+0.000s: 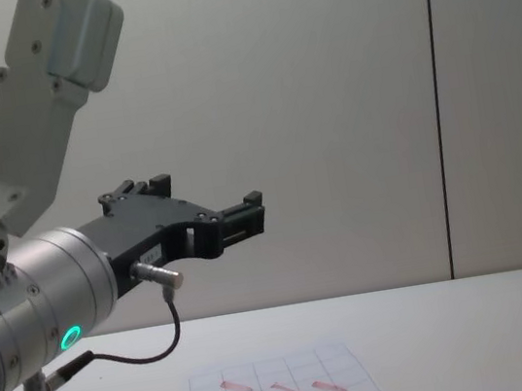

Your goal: Use the one hand to pick up the stamp and affix it onto the A4 paper.

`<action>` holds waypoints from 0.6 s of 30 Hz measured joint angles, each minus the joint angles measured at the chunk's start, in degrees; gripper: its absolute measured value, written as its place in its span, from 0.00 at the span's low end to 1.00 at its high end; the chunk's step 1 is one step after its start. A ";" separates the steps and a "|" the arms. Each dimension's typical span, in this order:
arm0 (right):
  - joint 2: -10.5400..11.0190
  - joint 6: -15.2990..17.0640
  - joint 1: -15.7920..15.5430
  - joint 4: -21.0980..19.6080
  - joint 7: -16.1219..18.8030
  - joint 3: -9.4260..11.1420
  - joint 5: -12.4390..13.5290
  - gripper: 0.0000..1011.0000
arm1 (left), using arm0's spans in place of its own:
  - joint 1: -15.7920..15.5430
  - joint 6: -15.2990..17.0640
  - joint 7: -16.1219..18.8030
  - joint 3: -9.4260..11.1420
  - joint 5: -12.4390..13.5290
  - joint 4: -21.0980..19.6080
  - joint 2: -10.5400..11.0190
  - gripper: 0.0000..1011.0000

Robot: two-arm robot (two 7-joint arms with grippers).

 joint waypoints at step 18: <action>-0.84 9.85 6.58 8.70 3.50 1.41 1.62 0.99 | 0.00 0.00 0.00 0.00 0.00 0.00 0.00 0.98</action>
